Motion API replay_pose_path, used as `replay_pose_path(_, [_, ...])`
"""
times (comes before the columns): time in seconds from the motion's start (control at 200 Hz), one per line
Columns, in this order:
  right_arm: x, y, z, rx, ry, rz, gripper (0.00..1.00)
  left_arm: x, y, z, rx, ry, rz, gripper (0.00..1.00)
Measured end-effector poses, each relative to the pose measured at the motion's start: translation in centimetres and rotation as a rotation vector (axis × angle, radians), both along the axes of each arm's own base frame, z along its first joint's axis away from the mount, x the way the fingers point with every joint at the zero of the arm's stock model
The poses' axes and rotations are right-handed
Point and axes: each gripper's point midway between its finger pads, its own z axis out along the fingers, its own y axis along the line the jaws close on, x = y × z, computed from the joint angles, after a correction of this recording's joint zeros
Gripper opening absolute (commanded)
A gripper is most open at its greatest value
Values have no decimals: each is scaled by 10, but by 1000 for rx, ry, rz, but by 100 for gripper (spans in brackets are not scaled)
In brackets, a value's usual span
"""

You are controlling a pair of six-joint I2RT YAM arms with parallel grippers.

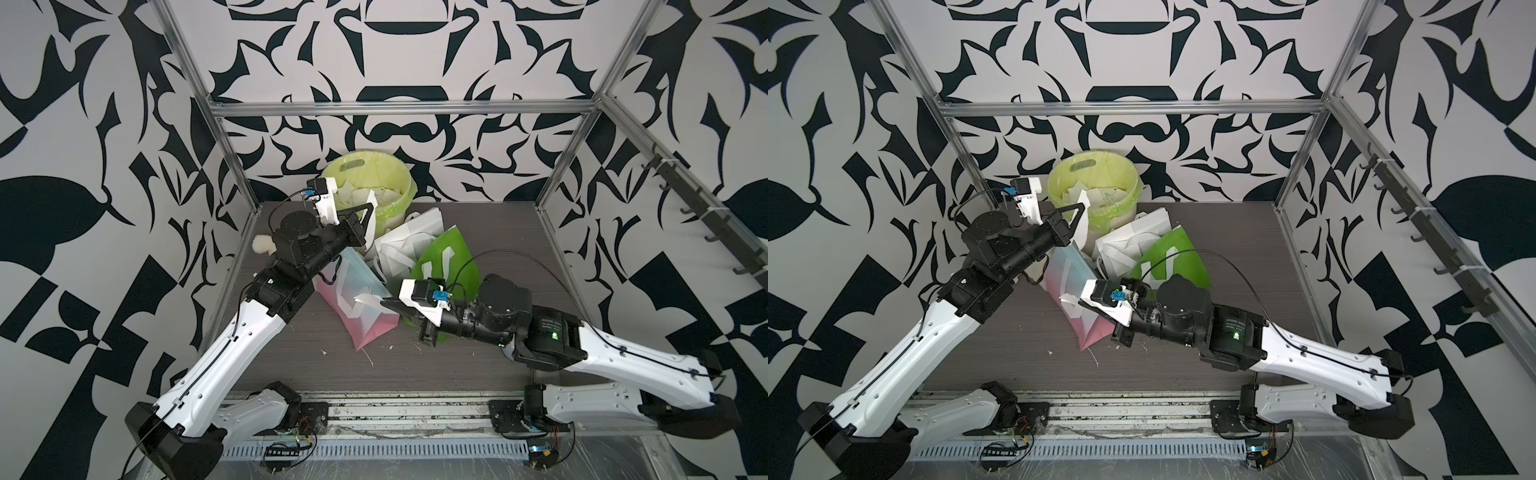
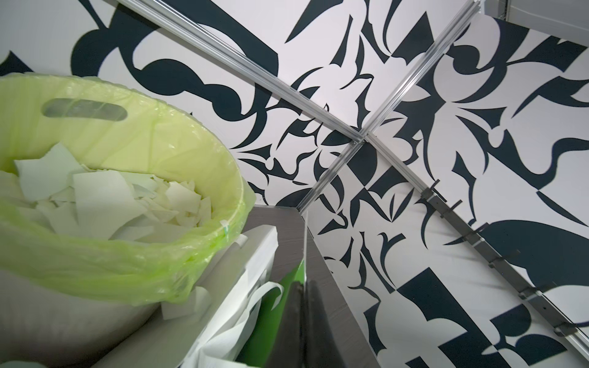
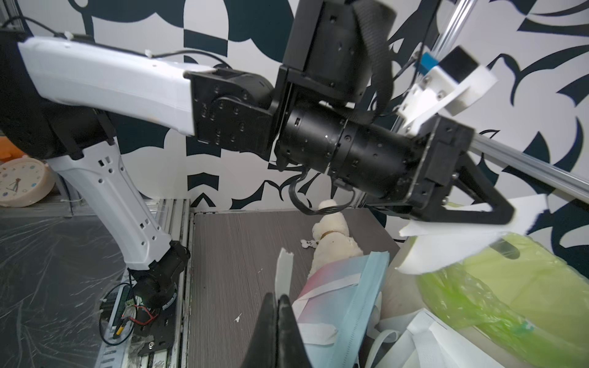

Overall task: Shred takeout receipts and throw away
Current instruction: Shred the takeout receipt, then place the takeout receipt in the trash bin.

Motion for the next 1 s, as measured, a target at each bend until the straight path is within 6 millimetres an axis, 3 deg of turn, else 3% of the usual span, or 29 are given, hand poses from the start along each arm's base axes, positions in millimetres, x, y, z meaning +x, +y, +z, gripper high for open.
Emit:
replay_pose_path(0.21, [54,-22,28,111,-75,-281,0,31,24,17,-5,-16,69,0])
replay_pose_path(0.265, [85,-27,32,130,-57,-358,0,44,28,24,-8,-26,82,0])
replay_pose_path(0.355, [152,-42,36,182,1,-496,0,68,31,33,-13,-37,95,0])
replay_pose_path(0.475, [224,-51,29,229,78,-597,0,110,32,30,-15,-31,101,0])
replay_pose_path(0.725, [312,-16,17,308,201,-565,0,194,42,-10,-4,49,133,0])
replay_pose_path(1.0, [383,5,-26,317,309,-585,0,239,40,-37,48,60,143,0])
